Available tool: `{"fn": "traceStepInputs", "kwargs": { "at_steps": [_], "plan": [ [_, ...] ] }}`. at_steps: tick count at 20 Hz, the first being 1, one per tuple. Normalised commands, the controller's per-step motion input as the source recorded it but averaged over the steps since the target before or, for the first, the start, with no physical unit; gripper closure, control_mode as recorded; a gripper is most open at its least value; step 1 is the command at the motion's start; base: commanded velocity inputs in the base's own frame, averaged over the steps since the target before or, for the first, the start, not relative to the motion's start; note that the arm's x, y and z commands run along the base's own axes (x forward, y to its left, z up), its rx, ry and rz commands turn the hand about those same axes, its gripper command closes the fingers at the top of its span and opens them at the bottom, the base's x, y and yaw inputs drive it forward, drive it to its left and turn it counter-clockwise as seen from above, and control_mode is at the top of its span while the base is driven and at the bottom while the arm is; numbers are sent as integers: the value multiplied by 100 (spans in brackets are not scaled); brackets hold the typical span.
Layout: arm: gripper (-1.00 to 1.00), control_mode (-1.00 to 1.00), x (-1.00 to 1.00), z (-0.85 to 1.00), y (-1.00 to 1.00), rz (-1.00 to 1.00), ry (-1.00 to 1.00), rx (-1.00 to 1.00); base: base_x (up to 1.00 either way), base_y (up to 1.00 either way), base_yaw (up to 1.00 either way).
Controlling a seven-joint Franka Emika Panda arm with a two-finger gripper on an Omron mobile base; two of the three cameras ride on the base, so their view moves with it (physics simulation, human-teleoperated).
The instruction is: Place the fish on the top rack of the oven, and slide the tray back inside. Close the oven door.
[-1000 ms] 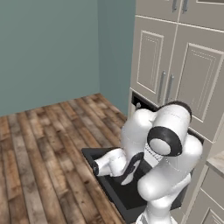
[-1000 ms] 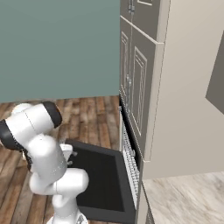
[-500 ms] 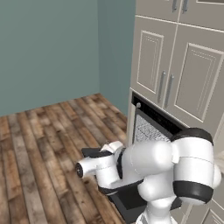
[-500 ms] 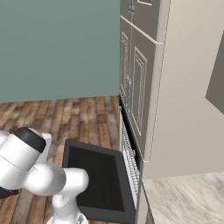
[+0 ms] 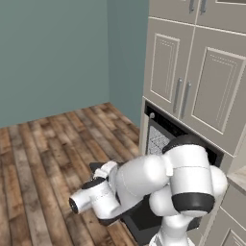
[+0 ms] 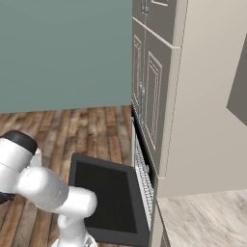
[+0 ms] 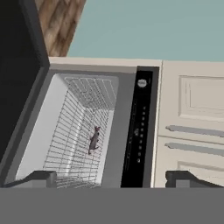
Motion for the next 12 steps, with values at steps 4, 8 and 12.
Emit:
{"fn": "traceStepInputs", "kwargs": {
  "at_steps": [4,8,12],
  "plan": [
    [-100,-100,0,-36,100,-5,0,-29,0,0,0],
    [-100,-100,0,-45,100,-11,0,-24,0,0,0],
    [-100,-100,0,-52,100,-19,0,-20,0,0,0]
  ]
}}
